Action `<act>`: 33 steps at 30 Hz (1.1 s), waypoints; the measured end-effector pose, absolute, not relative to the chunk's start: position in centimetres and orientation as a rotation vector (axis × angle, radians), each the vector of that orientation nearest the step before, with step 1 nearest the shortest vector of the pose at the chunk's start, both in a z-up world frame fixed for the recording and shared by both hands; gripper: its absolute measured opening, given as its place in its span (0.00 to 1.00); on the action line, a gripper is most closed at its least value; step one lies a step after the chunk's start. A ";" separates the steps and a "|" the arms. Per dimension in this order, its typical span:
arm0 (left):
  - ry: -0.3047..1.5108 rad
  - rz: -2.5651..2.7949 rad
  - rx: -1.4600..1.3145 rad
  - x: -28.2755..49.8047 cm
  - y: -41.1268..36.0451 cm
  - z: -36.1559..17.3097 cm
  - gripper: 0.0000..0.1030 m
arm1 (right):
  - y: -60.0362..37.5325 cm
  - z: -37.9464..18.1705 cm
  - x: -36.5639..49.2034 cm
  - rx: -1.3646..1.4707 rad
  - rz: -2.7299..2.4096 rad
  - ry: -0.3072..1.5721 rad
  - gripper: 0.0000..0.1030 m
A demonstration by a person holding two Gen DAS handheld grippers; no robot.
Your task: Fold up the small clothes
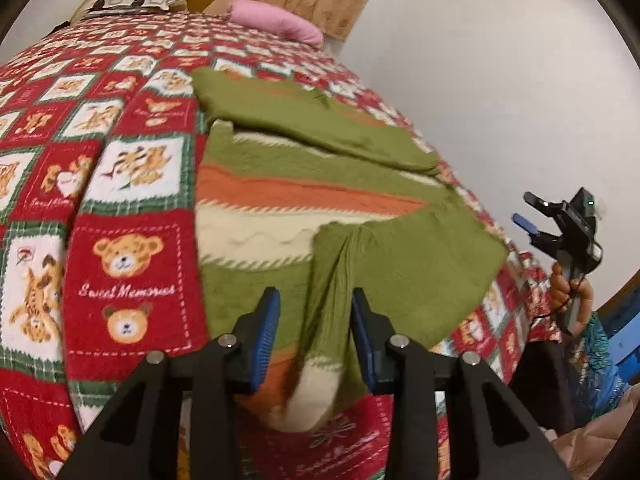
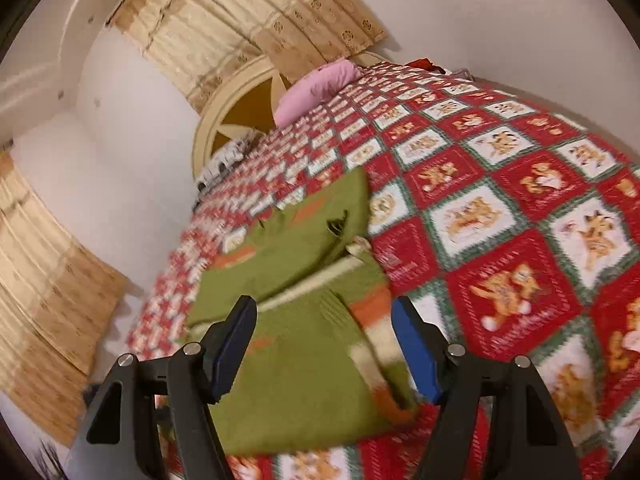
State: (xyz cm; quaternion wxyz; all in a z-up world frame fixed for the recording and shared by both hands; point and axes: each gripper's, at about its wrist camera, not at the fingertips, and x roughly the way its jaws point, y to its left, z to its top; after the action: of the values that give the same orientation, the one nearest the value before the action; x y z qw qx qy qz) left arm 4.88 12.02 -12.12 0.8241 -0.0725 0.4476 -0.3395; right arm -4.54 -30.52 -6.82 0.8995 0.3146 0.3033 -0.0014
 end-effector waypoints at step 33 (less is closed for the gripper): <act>0.922 -0.704 -0.221 6.0 13.2 -11.2 0.11 | -22.0 -8.8 0.6 0.091 -0.009 0.831 0.10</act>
State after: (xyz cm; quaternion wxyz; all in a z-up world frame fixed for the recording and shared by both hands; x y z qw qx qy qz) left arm 6.04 13.16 -11.19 0.8307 -0.1042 0.4346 -0.3319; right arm 0.56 -21.98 -8.80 0.9140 0.0444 0.4033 -0.0043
